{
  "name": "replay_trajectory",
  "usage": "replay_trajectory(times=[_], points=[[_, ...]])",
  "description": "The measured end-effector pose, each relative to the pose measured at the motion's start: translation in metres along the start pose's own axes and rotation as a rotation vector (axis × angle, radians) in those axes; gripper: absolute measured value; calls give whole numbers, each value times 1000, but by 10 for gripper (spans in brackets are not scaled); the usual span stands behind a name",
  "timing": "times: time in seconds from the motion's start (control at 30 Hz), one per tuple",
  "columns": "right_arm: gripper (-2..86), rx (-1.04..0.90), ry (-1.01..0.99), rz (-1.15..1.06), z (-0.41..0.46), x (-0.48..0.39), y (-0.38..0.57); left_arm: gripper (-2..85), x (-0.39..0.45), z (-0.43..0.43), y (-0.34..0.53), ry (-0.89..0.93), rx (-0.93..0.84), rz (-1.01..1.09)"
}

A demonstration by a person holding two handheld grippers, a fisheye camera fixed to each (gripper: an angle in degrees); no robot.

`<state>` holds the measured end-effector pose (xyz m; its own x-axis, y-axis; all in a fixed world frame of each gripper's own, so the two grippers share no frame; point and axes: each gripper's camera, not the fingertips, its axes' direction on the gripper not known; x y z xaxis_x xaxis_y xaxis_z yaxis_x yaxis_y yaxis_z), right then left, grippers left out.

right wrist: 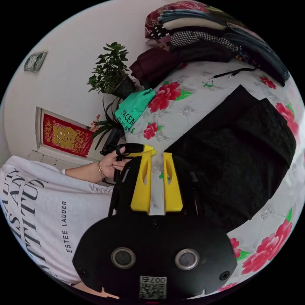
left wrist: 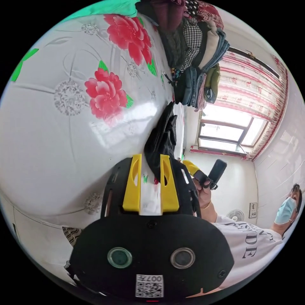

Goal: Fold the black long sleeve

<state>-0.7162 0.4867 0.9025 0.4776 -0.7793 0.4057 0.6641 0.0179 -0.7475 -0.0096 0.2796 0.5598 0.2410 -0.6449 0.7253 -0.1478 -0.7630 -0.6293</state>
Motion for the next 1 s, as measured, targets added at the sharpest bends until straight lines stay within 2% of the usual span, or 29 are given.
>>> replay_trajectory(times=[0.07, 0.23, 0.37, 0.43, 0.47, 0.5, 0.6, 0.7, 0.77, 0.83, 0.9, 1.0], points=[[48, 116, 49, 47, -49, 14, 24, 111, 6, 5, 2, 14, -25, 44], [67, 197, 175, 290, -109, 61, 101, 163, 23, 40, 3, -5, -138, 120], [80, 213, 93, 431, -111, 84, 138, 166, 32, 77, -2, -17, -191, 120], [80, 172, 90, 423, -100, 83, 132, 136, 31, 89, -7, -31, -196, 68], [77, 150, 80, 413, -91, 82, 125, 54, 30, 93, -11, -54, -191, 29], [75, 139, 73, 407, -87, 81, 121, 11, 32, 94, -15, -80, -177, 14], [62, 80, 41, 337, -74, 66, 101, 5, 52, 79, -28, -153, -118, 117], [52, -51, -48, 119, -49, 21, 78, 16, 67, 58, -38, -302, -112, 214], [51, -93, -61, -24, -36, -13, 68, 35, 65, 46, -37, -342, -97, 201], [54, -108, -19, -64, -41, -22, 65, 62, 63, 34, -29, -343, -83, 194], [58, -32, 42, -55, -67, -16, 69, 90, 62, 23, -9, -338, -80, 188], [67, 109, 167, 70, -126, 21, 83, 111, 68, 33, 24, -349, -148, 207]])
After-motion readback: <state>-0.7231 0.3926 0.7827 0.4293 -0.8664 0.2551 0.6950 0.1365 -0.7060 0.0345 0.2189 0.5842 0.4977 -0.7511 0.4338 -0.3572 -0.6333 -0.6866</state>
